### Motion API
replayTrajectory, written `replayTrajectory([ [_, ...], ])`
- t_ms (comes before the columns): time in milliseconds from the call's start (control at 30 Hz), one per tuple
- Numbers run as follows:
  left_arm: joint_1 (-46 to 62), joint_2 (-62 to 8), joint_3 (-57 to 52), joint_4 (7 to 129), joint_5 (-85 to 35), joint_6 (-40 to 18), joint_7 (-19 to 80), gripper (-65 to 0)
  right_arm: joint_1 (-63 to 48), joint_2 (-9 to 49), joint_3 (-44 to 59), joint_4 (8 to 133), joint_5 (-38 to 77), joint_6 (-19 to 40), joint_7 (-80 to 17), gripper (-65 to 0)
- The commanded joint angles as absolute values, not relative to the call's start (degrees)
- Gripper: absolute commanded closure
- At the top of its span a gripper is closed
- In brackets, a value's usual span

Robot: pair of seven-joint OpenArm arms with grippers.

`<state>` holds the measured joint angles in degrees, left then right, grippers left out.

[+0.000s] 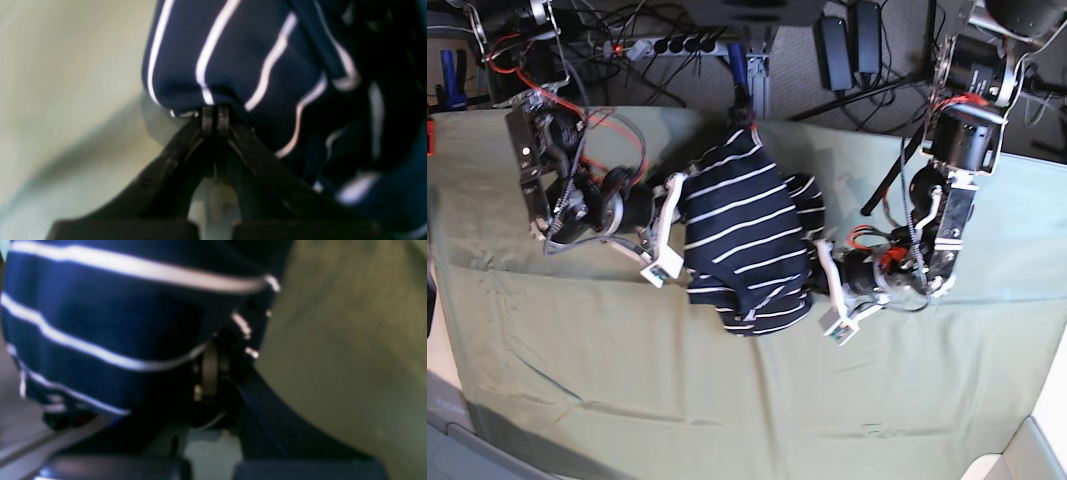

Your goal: Fold the T-shirt properly

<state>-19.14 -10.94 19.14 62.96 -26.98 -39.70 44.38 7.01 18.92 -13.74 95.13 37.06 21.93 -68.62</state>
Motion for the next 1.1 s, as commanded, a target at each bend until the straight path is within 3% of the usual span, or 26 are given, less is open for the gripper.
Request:
replayTrajectory([
  [0, -20.73, -9.43, 19.94, 61.91, -25.36, -40.00, 45.78, 0.0, 6.59, 19.31, -13.13, 96.86, 38.39, 26.20, -68.88, 0.0],
  [233, -23.07, -3.90, 21.80, 59.27, -24.12, -40.00, 45.23, 0.0, 1.48, 19.35, -8.21, 101.89, 39.22, 26.20, -68.86, 0.0],
  [467, -24.71, -4.16, 21.56, 59.31, -24.12, -40.00, 45.30, 0.0, -0.51, 19.35, -2.98, 104.73, 38.59, 26.17, -67.94, 0.0],
  [567, -26.00, -5.91, 20.38, 60.84, -24.18, -40.00, 46.17, 0.0, -0.51, 19.35, 2.92, 106.13, 38.63, 26.17, -67.40, 0.0],
  [833, -26.06, -12.60, 19.00, 71.53, -24.21, -30.94, 54.48, 0.0, -1.34, 19.38, 17.56, 108.31, 38.81, 26.20, -66.50, 0.0],
  [1067, -19.86, -22.81, 19.00, 80.86, -24.56, -28.05, 56.93, 0.0, -8.34, 19.38, 27.81, 108.44, 40.77, 26.24, -68.18, 0.0],
])
